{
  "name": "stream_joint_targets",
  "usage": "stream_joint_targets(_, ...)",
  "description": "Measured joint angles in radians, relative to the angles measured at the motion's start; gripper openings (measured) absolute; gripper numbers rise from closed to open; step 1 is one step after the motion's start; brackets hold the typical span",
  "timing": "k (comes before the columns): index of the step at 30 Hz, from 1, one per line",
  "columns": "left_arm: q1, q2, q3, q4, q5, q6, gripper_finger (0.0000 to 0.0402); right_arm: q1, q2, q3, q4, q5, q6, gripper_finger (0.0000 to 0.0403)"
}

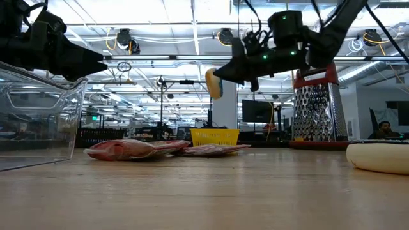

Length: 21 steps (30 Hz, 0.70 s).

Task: Pick & Place Food Item
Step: Put the blue donut into the yellow bin

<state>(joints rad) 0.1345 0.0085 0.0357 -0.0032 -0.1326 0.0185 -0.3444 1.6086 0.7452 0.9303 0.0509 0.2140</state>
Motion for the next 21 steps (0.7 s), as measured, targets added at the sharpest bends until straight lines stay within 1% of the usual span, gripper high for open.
stream_joint_targets(3,0.0,0.0,0.0,0.0,0.0,0.0,0.028,-0.023,0.012,0.071,-0.07,-0.011,-0.041,0.0021)
stream_joint_targets(5,0.0,0.0,0.0,0.0,0.0,0.0,0.028,-0.037,0.014,0.143,-0.181,-0.028,-0.081,0.0021)
stream_joint_targets(7,0.0,0.0,0.0,0.0,0.0,0.0,0.028,-0.051,0.014,0.222,-0.323,-0.023,-0.129,0.0021)
stream_joint_targets(10,0.0,0.0,0.0,0.0,0.0,0.0,0.028,-0.072,0.014,0.339,-0.529,0.025,-0.197,0.0021)
stream_joint_targets(12,0.0,0.0,0.0,0.0,0.0,0.0,0.028,-0.083,0.014,0.4,-0.624,0.059,-0.241,0.0021)
stream_joint_targets(14,0.0,0.0,0.0,0.0,0.0,0.0,0.028,-0.09,0.031,0.436,-0.65,0.086,-0.274,0.0021)
stream_joint_targets(19,0.0,0.0,0.0,0.0,0.0,0.0,0.028,-0.101,0.062,0.444,-0.657,0.086,-0.306,0.002)
stream_joint_targets(21,0.0,0.0,0.0,0.0,0.0,0.0,0.028,-0.103,0.086,0.445,-0.656,0.112,-0.306,0.002)
